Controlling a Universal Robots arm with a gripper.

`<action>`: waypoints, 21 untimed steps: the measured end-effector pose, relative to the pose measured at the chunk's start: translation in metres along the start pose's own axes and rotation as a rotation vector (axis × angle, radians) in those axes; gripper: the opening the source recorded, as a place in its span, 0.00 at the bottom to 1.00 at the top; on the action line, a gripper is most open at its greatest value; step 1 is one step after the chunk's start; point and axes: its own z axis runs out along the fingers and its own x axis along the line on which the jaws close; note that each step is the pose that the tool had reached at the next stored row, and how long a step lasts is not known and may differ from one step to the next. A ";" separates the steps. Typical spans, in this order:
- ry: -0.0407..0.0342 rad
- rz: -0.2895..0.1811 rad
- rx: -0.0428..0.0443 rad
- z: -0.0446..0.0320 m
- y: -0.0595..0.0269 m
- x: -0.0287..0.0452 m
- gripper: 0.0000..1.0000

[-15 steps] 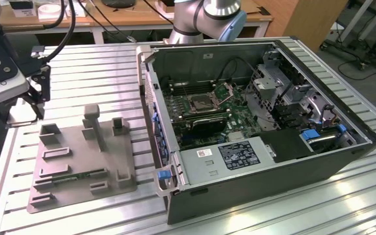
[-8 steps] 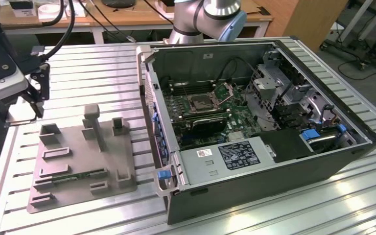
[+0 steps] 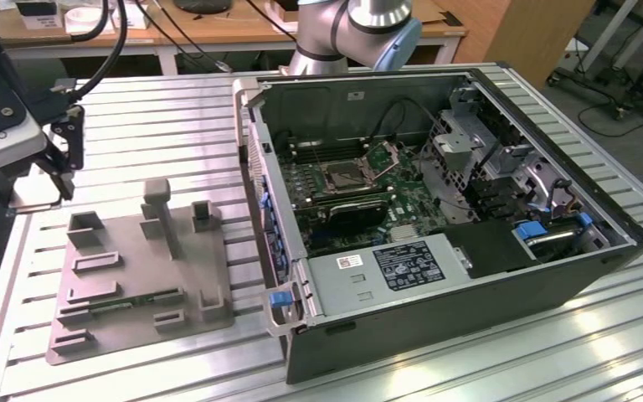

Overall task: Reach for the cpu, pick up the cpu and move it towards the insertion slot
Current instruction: 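Pick up the cpu and move it towards the insertion slot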

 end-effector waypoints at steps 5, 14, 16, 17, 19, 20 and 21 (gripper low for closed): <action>0.0001 0.000 -0.0041 -0.0014 0.0000 0.0000 0.55; -0.0002 0.000 -0.0125 -0.0034 0.0000 0.0000 0.55; -0.0003 0.000 -0.0136 -0.0037 0.0000 0.0000 0.55; -0.0002 0.000 -0.0142 -0.0039 0.0001 0.0000 0.55; -0.0001 0.000 -0.0149 -0.0044 0.0001 0.0000 0.55; -0.0002 0.000 -0.0153 -0.0046 0.0001 0.0000 0.55; -0.0001 0.000 -0.0157 -0.0048 0.0001 0.0000 0.55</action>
